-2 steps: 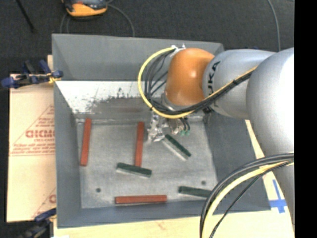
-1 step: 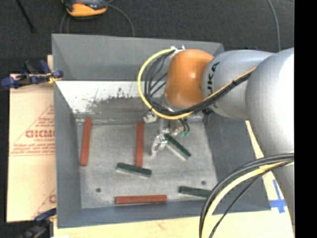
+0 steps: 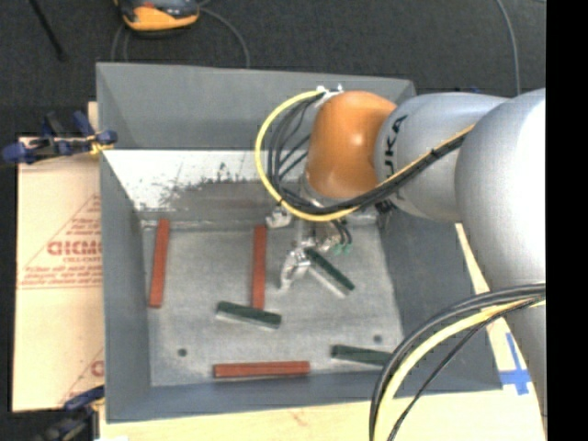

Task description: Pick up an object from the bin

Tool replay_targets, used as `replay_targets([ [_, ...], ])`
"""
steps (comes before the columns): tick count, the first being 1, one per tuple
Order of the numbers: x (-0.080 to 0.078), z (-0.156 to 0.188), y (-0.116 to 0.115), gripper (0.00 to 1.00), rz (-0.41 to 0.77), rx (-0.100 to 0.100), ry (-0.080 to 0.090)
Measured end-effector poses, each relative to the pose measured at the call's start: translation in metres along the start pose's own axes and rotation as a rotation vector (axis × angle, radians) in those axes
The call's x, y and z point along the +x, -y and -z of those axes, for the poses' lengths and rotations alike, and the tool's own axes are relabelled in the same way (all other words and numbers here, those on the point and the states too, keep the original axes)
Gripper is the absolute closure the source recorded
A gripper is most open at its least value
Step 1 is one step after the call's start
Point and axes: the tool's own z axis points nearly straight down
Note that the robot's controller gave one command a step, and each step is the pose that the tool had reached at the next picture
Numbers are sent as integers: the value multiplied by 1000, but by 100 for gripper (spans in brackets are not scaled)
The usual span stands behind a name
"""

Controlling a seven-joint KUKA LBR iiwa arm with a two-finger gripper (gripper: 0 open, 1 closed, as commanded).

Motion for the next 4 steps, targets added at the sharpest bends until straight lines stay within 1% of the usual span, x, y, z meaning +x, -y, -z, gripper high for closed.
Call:
replay_targets([
  [1,52,0,89,100,180,-5,10],
  [2,51,-2,92,0,179,2,19],
  [3,52,-2,92,0,178,2,17],
  [4,69,-3,127,0,190,-4,11],
])
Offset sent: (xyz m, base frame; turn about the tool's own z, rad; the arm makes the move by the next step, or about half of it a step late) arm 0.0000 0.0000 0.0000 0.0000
